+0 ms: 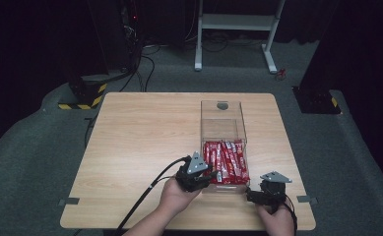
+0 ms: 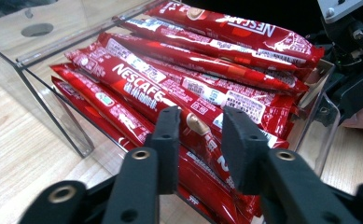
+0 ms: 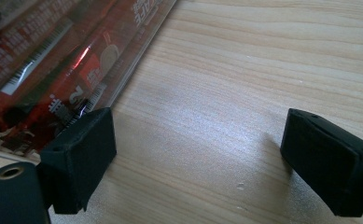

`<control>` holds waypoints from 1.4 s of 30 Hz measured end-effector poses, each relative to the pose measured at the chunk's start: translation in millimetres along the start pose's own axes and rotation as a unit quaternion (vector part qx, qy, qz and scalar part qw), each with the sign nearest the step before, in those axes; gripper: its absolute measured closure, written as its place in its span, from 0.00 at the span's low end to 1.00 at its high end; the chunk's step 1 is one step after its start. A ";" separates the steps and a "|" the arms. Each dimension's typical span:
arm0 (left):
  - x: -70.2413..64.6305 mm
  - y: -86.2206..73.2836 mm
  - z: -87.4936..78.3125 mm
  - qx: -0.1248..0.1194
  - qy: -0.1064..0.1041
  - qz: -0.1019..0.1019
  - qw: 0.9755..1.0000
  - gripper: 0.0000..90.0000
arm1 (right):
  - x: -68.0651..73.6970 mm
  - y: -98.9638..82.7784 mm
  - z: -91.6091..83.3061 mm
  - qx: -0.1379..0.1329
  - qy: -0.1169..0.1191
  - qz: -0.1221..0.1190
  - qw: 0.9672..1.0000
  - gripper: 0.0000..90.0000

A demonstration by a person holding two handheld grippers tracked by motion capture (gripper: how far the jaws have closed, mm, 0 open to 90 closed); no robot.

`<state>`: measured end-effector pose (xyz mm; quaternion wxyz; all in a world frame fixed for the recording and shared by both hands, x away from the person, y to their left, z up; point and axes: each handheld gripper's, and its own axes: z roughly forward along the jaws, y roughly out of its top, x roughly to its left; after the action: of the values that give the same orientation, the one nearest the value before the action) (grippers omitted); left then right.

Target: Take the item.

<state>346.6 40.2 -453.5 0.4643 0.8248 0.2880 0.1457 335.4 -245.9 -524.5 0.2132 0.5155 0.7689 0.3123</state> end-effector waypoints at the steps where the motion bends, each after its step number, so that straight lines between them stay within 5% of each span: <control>1: -0.6 -0.8 0.4 0.000 0.000 -0.001 1.000 0.79 | 0.0 0.0 0.0 0.000 0.000 0.000 1.000 0.11; 15: 0.0 -4.3 0.6 -0.003 -0.004 -0.021 1.000 0.98 | 0.0 0.0 0.0 0.000 0.000 0.000 1.000 0.11; 26: 0.7 -2.8 -9.9 -0.026 -0.009 -0.043 0.999 0.99 | 0.0 0.0 0.0 0.000 0.000 0.000 1.000 0.11; 42: 0.9 -2.1 -24.5 -0.052 -0.015 -0.047 0.997 1.00 | 0.0 0.0 0.0 0.000 0.000 0.000 1.000 0.11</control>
<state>334.1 58.3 -442.4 0.5170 0.7874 0.3113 0.1258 335.4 -245.9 -524.5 0.2132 0.5155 0.7689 0.3124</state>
